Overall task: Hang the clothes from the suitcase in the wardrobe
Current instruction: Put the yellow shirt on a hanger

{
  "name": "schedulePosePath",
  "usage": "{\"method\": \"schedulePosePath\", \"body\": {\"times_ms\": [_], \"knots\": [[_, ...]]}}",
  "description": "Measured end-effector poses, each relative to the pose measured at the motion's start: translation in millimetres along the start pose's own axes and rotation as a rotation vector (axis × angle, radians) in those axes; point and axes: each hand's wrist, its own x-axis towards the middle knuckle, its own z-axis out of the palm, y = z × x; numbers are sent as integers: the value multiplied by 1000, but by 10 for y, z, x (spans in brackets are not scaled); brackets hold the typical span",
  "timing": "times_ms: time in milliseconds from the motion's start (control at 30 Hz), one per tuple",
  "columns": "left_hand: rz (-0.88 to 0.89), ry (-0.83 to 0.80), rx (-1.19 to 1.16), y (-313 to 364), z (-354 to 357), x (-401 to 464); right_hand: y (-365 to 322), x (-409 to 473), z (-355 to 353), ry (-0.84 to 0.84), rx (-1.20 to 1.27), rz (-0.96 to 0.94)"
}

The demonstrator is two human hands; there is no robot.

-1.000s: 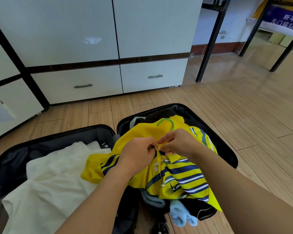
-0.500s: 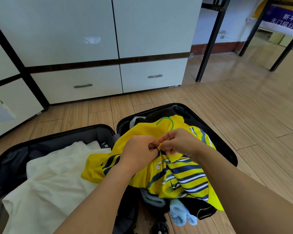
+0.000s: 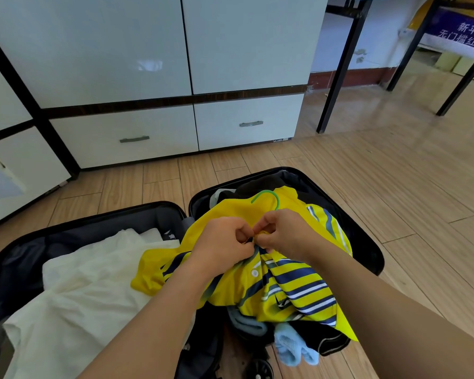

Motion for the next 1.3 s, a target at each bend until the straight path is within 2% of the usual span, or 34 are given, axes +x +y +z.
{"method": "schedulePosePath", "body": {"times_ms": [300, 400, 533, 733, 833, 867, 967, 1000, 1133, 1200, 1300], "knots": [[-19, -118, -120, 0, -99, -5, 20, 14, -61, -124, 167, 55], [-80, -88, -288, 34, -95, -17, 24, 1, -74, -169, 289, 40], [-204, -80, -487, 34, -116, -17, 61, -13, -115, -56, 439, 42], [-245, -54, -595, 66, -138, -5, 61, -49, -125, -159, 564, 63], [-256, -32, -571, 45, -152, 1, 88, -33, -113, -207, 426, 90], [-255, -23, -501, 28, -153, -2, 98, -8, -107, -136, 335, 109], [-243, -49, -339, -29, -104, -9, 172, 62, -117, 227, -95, 242], [-244, -48, -322, -56, -81, -3, 203, 75, -110, 253, -204, 291], [-241, 41, -219, -176, -22, 16, 277, 40, 46, -40, -338, 381], [-236, 62, -104, -214, -29, -5, 302, 21, 122, -76, -340, 381], [-260, 18, 81, -251, -48, -62, 245, 5, 102, -42, -246, 308]]}}
